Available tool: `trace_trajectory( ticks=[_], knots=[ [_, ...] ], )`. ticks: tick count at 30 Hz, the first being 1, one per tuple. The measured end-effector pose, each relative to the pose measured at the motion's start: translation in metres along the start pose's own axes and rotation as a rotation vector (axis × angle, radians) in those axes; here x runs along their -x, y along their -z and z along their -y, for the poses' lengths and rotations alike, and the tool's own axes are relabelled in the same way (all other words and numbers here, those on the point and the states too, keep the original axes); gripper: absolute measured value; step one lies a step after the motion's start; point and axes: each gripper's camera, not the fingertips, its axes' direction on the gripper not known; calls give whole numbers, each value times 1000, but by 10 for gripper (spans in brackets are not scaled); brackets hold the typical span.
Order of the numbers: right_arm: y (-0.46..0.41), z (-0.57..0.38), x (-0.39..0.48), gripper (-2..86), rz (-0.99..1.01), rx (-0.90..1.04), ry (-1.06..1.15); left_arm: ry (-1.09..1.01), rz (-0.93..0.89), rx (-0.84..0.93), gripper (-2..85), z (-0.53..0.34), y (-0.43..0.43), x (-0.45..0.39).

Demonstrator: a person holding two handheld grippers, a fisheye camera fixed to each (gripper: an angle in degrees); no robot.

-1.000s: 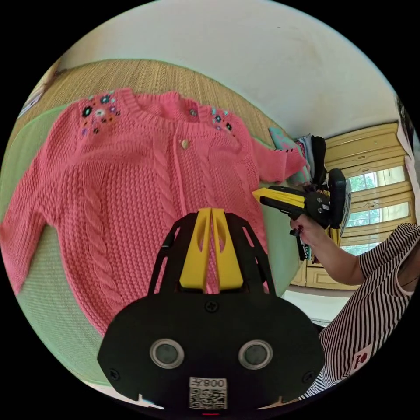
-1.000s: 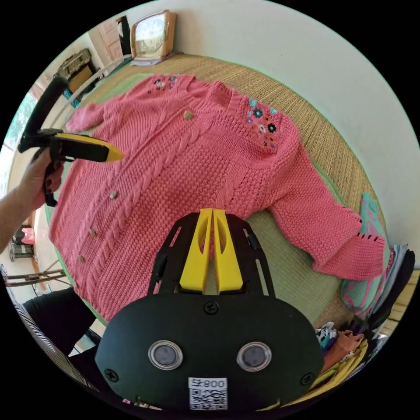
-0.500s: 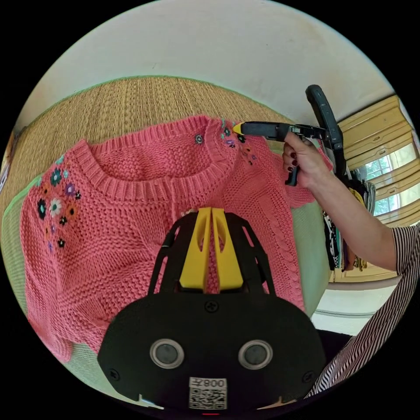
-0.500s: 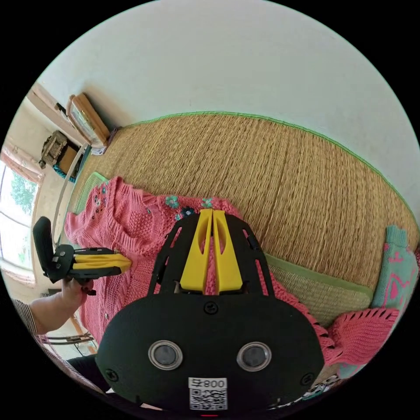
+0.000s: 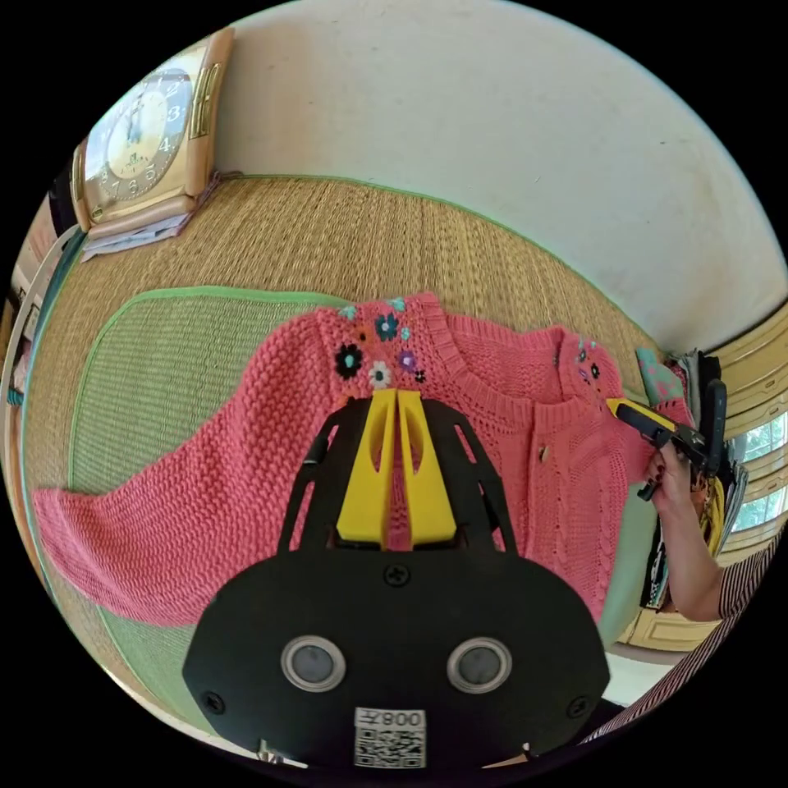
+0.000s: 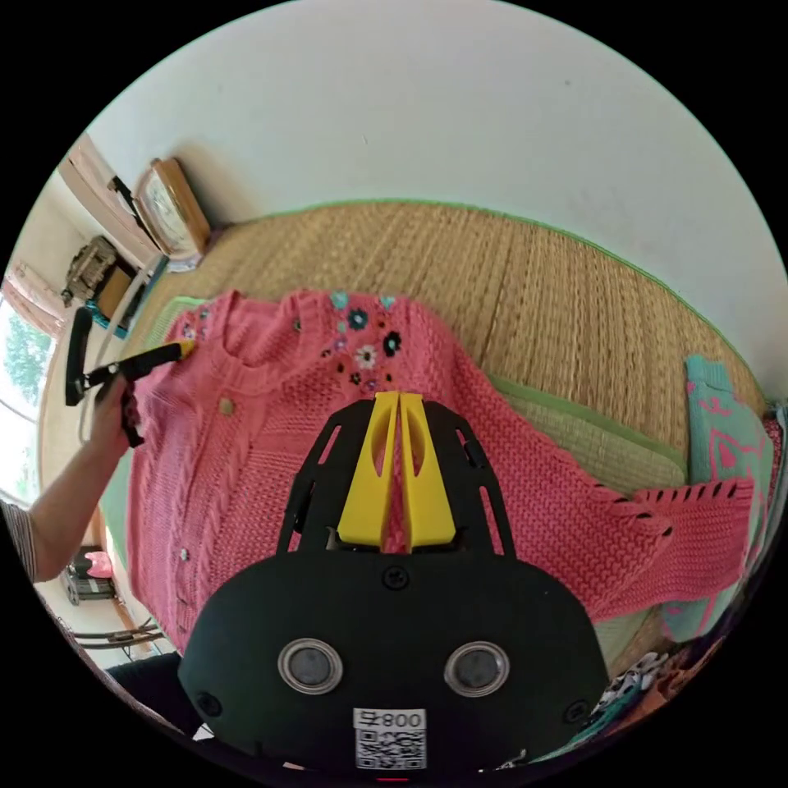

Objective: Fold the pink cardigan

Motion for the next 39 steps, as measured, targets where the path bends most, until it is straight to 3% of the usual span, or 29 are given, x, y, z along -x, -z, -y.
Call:
trace_trajectory(
  ticks=[6,10,14,21,24,31,35,39],
  knots=[
    [19,-13,-29,0,128,-69,-120,12,-32,-17,3,-4,22,-17],
    [40,-43,-22,0,139,-136,-93,-56,-189,-64,3,-22,35,-45],
    [8,-66,-24,0,149,1,-127,-66,-272,53,3,-31,14,-66],
    [36,-120,-35,1,204,-167,-204,-170,-369,53,4,-44,21,-109],
    [49,-155,-60,3,122,-185,-310,-230,-416,183,5,-47,2,-124],
    [94,-250,-151,47,-27,-324,-659,-294,-465,111,18,-51,32,-148],
    [114,-274,-161,73,-189,-396,-701,-349,-504,150,26,-57,37,-178],
    [109,-266,-160,84,-245,-367,-601,-375,-569,181,30,-64,37,-204]
  ],
)
